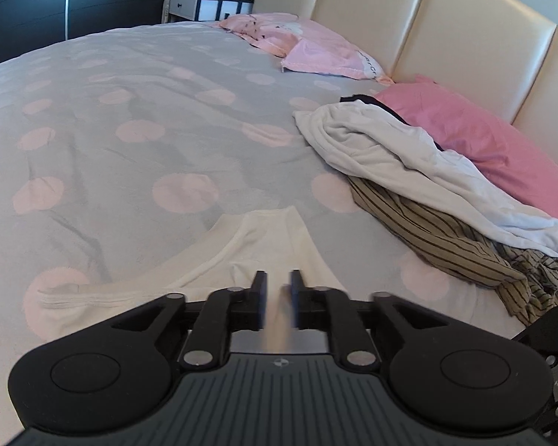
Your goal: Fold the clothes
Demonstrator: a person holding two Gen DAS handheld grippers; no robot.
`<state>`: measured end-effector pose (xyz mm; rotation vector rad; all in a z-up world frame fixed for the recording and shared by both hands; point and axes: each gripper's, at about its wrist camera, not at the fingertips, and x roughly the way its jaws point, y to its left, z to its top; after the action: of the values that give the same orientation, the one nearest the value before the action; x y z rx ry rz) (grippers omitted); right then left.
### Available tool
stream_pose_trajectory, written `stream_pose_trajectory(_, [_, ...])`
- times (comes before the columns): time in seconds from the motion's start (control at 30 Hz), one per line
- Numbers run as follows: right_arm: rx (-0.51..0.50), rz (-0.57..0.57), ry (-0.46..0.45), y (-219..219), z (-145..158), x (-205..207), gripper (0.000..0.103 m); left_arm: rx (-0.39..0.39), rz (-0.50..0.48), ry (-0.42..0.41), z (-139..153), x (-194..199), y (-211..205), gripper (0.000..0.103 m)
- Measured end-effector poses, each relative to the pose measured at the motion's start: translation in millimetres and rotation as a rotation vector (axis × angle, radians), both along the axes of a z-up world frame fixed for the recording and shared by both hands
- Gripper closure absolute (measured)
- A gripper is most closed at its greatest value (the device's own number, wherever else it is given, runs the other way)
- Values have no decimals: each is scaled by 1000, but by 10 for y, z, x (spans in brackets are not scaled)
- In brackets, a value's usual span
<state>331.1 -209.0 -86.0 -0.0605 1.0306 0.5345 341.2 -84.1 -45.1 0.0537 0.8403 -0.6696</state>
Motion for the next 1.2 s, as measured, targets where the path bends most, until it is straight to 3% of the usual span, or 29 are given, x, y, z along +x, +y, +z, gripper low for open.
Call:
stream_pose_trajectory(0.03, [-15,-8,-5,-22,9,-7,88,-11,10,-13,28,-15,49,64])
stream_pose_trajectory(0.17, [-63,-46,-102,-106,79,53,86,-22,20,-48,153,-66,216,63])
stream_pose_trajectory(0.23, [-75,-61,-164,-131,143,23,86,4,2,-46,168,-95,239,75])
stream_pose_trajectory(0.43, [-82,3,-236,0,222,55,86,86,-86,-28,-24,-232,104,77])
stream_pose_trajectory(0.53, [-94,61,-231,70,139,59,86,115,-98,-25,-156,-243,53,77])
stream_pose_trajectory(0.67, [-79,73,-110,172,-114,77,80,126,-60,7,-318,-147,80,79])
stream_pose_trajectory(0.73, [-72,70,-94,213,-210,57,79,135,-56,15,-383,-120,96,79])
stream_pose_trajectory(0.9, [-65,72,-98,203,-178,57,80,143,-47,11,-437,-115,105,79])
stream_pose_trajectory(1.03, [-23,42,-120,19,-53,107,80,157,-52,-58,-309,-180,118,79])
stream_pose_trajectory(1.2, [-40,-106,-212,-270,106,373,82,108,-29,-84,-198,-155,166,79])
